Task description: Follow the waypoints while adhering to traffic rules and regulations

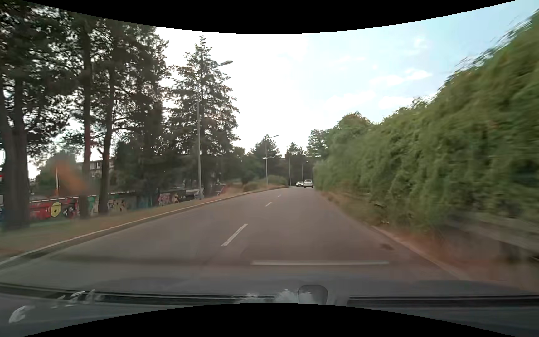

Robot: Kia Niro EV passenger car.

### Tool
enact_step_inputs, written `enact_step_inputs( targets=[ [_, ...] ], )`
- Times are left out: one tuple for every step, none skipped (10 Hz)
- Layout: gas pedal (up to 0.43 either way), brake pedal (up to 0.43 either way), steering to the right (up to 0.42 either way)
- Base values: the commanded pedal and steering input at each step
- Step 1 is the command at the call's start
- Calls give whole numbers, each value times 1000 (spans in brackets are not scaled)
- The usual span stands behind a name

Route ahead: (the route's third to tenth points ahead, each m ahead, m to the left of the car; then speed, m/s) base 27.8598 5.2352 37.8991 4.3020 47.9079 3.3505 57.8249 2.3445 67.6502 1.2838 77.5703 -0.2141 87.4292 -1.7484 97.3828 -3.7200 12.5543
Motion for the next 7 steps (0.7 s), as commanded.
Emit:
enact_step_inputs(
  targets=[
    [110, 0, 9],
    [110, 0, 9],
    [110, 0, 9],
    [98, 0, 9],
    [98, 0, 10],
    [98, 0, 9],
    [98, 0, 7]
  ],
)
